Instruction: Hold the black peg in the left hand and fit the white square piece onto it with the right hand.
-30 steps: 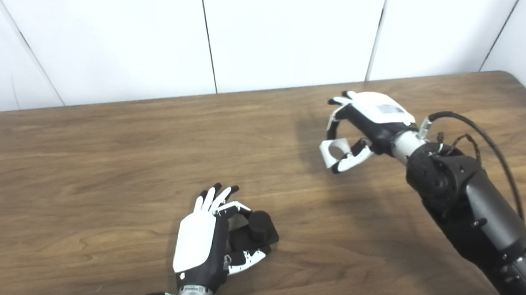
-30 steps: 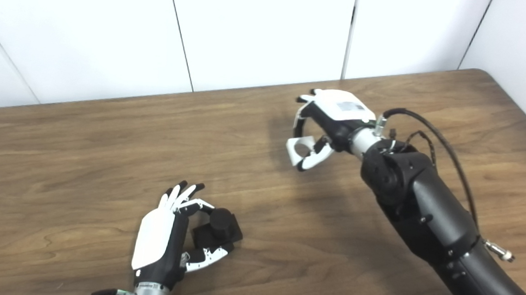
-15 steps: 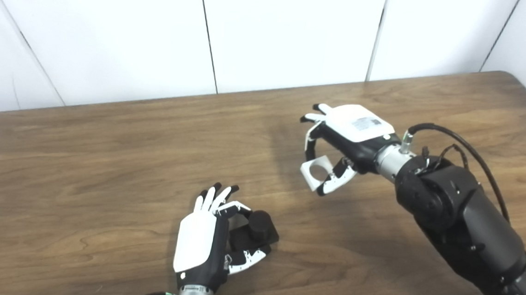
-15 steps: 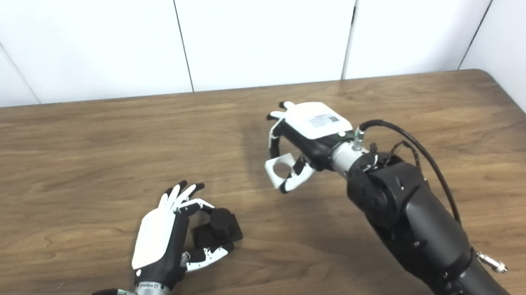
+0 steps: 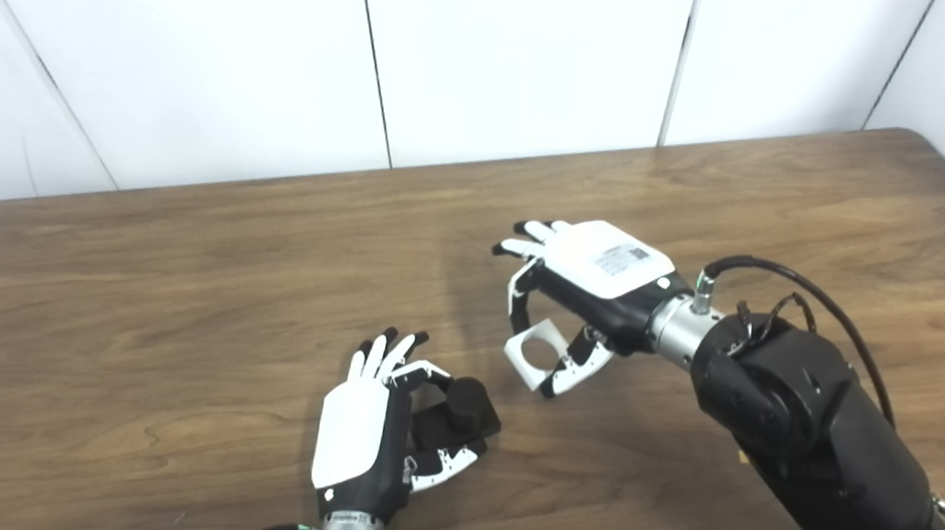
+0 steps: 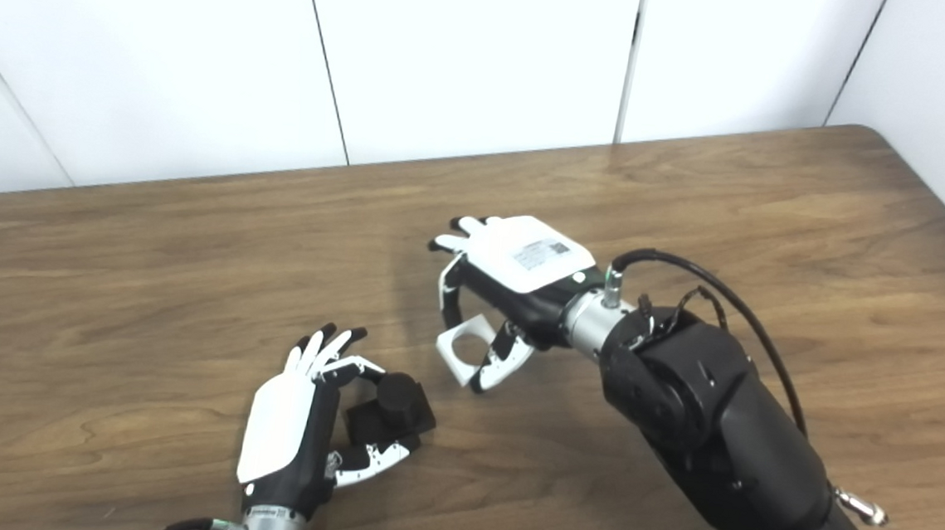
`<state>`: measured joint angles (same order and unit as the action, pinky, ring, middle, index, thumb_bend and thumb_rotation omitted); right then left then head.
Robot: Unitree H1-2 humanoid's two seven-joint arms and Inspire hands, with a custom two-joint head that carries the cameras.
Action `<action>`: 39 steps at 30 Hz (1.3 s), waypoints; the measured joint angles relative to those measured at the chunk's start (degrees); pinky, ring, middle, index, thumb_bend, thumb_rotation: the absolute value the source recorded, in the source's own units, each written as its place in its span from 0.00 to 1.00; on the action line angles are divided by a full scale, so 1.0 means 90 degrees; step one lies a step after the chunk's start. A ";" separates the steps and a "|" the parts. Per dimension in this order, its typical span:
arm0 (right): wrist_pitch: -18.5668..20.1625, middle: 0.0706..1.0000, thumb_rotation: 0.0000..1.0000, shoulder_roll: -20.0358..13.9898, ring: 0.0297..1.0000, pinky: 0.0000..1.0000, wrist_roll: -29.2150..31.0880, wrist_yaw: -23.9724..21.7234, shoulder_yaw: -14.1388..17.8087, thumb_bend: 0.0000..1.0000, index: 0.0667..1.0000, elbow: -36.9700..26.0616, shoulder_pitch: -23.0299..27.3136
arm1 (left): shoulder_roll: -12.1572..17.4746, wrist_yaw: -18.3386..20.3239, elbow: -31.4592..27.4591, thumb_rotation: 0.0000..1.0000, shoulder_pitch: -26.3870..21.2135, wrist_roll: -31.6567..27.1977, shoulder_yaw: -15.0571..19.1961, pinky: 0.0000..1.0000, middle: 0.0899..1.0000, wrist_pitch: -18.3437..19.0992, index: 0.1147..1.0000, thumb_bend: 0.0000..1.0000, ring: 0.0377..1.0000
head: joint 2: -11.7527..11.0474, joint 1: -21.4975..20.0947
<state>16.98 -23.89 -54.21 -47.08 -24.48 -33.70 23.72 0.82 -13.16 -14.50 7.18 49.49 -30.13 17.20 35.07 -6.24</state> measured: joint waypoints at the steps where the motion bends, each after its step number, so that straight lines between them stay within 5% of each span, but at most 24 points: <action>1: -0.0006 0.94 0.15 0.0017 1.00 1.00 -0.0010 -0.0047 0.0001 0.53 0.45 -0.0043 -0.0001 | -0.0001 -0.0003 0.0001 0.08 0.0000 0.0000 0.0000 1.00 0.89 0.0000 0.42 0.52 0.98 | 0.0000 0.0000; 18: -0.0264 0.93 0.15 0.0515 1.00 1.00 -0.0192 -0.0764 0.0064 0.53 0.45 -0.0475 -0.0053 | -0.0016 -0.0034 0.0010 0.08 -0.0005 0.0027 -0.0009 1.00 0.88 0.0031 0.42 0.52 0.97 | 0.0059 0.0039; 39: -0.0631 0.93 0.15 0.0993 1.00 1.00 -0.0421 -0.0965 0.0154 0.53 0.45 -0.0348 0.0054 | -0.0043 -0.0039 0.0020 0.08 -0.0010 0.0032 -0.0011 1.00 0.88 0.0043 0.42 0.52 0.97 | 0.0107 0.0049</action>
<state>11.30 -14.96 -58.00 -55.76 -23.10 -36.83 24.21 0.43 -13.51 -14.31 7.10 49.78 -30.23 17.59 36.04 -5.80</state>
